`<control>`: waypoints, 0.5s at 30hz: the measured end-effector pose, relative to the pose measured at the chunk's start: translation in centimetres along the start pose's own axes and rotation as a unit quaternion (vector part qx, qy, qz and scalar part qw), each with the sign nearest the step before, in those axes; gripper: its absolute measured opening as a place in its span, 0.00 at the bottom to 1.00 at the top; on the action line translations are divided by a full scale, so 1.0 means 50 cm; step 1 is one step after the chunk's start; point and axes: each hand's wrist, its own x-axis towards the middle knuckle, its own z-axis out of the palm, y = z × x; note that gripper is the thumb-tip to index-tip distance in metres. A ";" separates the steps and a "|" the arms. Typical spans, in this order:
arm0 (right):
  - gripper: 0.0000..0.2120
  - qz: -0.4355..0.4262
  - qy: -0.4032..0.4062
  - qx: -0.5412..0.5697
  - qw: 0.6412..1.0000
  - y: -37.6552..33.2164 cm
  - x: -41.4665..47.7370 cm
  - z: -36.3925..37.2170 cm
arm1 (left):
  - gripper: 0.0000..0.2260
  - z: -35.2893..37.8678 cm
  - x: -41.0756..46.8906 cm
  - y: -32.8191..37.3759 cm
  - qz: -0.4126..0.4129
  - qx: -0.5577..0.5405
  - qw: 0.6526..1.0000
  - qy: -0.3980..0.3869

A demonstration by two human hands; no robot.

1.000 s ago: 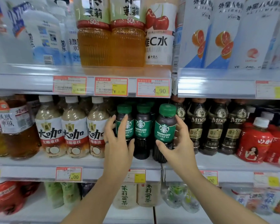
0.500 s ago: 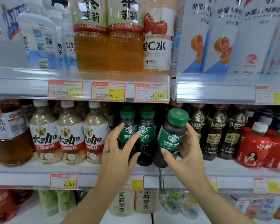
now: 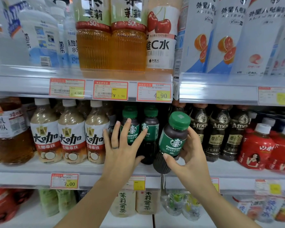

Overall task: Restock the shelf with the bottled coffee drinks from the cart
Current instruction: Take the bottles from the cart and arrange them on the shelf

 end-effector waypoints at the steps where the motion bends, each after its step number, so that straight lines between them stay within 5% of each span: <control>1: 0.38 0.003 0.000 -0.001 1.000 0.001 0.001 -0.002 | 0.47 -0.001 0.001 0.003 -0.001 0.001 1.000 0.001; 9: 0.37 0.014 0.004 0.016 1.000 0.005 0.009 -0.013 | 0.47 -0.025 0.038 0.026 0.075 0.067 0.995 0.002; 15: 0.37 0.015 0.003 0.017 1.000 0.013 0.010 -0.014 | 0.45 -0.020 0.044 0.050 0.047 0.091 0.994 -0.025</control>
